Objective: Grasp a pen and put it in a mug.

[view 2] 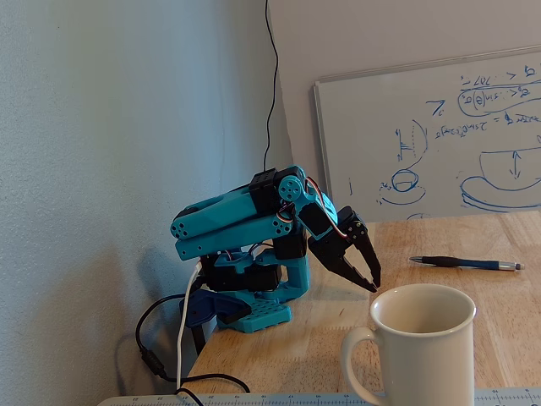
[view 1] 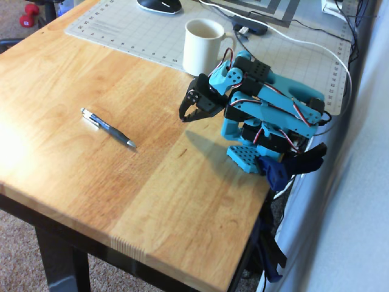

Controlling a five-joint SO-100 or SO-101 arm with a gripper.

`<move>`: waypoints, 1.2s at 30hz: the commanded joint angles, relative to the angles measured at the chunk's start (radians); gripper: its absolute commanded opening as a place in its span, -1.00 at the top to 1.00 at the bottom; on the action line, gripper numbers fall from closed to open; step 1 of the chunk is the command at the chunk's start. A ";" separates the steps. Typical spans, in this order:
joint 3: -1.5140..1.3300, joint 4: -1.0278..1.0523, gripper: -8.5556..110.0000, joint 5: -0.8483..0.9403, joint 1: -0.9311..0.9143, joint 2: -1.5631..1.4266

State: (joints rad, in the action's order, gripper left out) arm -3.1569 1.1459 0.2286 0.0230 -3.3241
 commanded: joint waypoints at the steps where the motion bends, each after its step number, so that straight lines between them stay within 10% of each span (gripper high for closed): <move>1: 0.018 0.003 0.86 -0.006 0.005 -0.029; 36: 0.040 -0.009 0.86 -0.011 0.006 -0.006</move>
State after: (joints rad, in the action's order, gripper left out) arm -3.1569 1.1459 0.2286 0.0230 -3.3241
